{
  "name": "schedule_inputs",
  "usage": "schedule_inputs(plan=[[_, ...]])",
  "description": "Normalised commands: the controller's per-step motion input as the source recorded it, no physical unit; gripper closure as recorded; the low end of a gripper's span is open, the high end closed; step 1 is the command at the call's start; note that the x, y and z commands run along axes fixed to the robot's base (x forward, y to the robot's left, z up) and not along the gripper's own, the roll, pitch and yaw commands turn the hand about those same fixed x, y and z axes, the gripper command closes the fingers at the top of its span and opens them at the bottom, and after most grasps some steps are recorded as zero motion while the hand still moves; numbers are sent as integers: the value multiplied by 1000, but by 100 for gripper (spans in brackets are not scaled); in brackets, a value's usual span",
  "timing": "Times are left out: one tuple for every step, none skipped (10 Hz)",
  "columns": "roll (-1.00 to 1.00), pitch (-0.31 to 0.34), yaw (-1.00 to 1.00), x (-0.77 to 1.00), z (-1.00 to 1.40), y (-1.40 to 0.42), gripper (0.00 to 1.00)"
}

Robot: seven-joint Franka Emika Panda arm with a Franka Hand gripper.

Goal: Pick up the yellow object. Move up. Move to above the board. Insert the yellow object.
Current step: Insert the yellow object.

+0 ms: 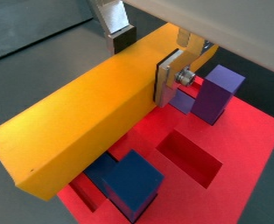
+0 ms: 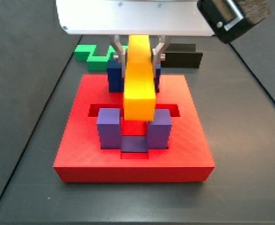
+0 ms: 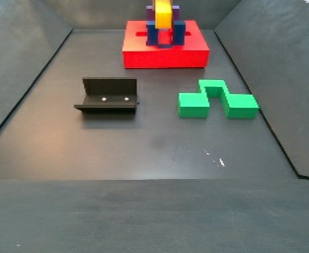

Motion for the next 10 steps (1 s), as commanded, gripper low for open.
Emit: schedule_inputs(plan=[[0, 0, 54, -63, -83, -23, 100], [10, 0, 120, -11, 0, -37, 100], [39, 0, 337, 0, 0, -26, 100], [61, 0, 320, -17, 0, -83, 100], [59, 0, 266, 0, 0, -114, 100], [66, 0, 220, 0, 0, -103, 100], [63, 0, 160, -14, 0, -97, 100], [50, 0, 71, -97, 0, -29, 100], [100, 0, 23, -54, 0, -34, 100], [147, 0, 0, -66, 0, -40, 100]])
